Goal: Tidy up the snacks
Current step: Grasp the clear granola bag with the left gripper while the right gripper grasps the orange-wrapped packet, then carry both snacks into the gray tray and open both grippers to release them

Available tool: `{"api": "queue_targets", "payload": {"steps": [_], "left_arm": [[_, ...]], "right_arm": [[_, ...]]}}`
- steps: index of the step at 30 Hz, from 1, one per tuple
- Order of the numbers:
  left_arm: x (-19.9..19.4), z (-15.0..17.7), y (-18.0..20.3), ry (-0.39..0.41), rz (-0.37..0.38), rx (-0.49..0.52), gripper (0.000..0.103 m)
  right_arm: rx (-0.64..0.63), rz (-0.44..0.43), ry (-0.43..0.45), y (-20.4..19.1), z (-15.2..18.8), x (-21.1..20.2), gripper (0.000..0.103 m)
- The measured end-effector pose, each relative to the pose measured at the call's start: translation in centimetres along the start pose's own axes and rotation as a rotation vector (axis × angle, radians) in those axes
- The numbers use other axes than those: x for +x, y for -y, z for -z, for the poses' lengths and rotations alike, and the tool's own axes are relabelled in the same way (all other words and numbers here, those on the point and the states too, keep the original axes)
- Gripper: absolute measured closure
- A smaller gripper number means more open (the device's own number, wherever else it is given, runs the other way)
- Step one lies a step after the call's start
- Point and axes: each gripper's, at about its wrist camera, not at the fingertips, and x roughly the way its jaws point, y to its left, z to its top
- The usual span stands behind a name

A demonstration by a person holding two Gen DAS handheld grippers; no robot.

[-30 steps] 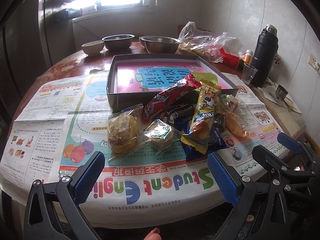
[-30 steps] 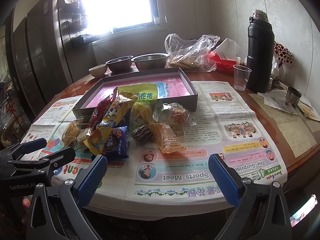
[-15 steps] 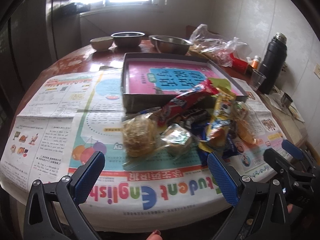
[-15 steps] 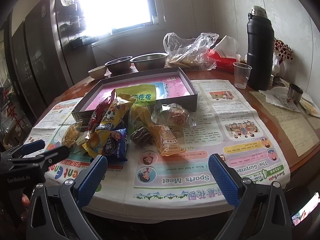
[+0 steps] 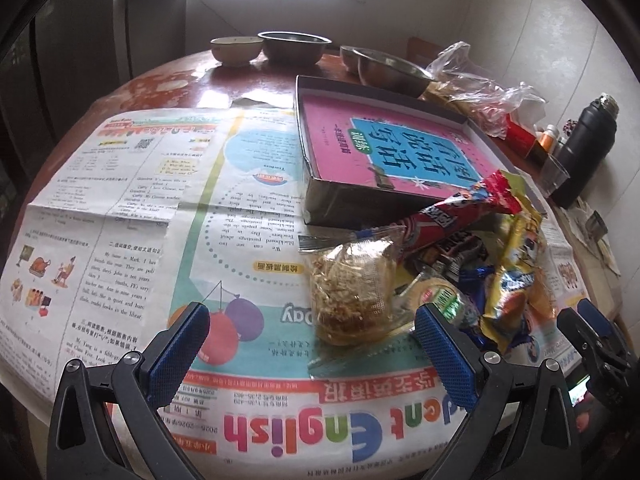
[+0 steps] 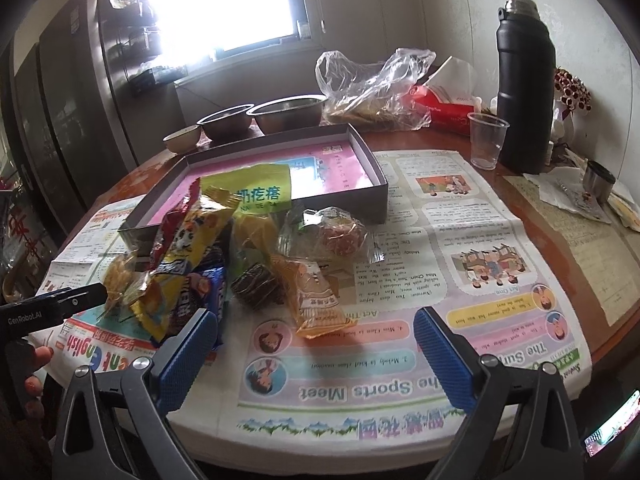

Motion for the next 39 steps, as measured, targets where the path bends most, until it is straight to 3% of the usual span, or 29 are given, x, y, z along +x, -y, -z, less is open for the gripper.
{"api": "queue_targets", "payload": {"steps": [2,6,9,15,18,20,21,28,39], "left_arm": [[0.4,-0.4,0.1,0.002,0.010,0.000,0.002],[1.2,-0.8,0.4,-0.015,0.030,-0.005,0.015],[1.8,-0.9,0.4,-0.036,0.066,-0.014,0.030],[2.1,-1.2,0.8,-0.031,0.076,-0.007,0.039],[2.2,-1.2,0.9,-0.029,0.086,-0.007,0.051],[2.2,-1.2,0.9,-0.029,0.090,-0.004,0.052],[2.2,-1.2,0.8,-0.028,0.093,-0.004,0.054],[1.7,-1.2,0.2,-0.019,0.125,-0.017,0.059],[-1.1,-2.6,-0.2,0.068,0.113,-0.007,0.059]], "right_arm": [[-0.001,0.001,-0.005,0.2,-0.1,0.5,0.009],[-0.004,0.006,-0.014,0.6,-0.5,1.6,0.015],[-0.011,0.013,-0.021,0.8,-0.6,2.4,0.024],[-0.053,0.006,-0.054,0.5,-0.9,4.0,0.042],[-0.086,0.007,-0.061,0.1,-0.9,4.7,0.052],[-0.109,0.004,-0.058,-0.1,-0.8,4.9,0.073],[-0.121,-0.006,-0.057,-0.2,-0.8,4.9,0.078],[-0.145,-0.027,-0.030,-0.6,-0.2,3.6,0.081],[-0.091,-0.110,0.023,-0.5,-1.5,0.6,0.082]]}}
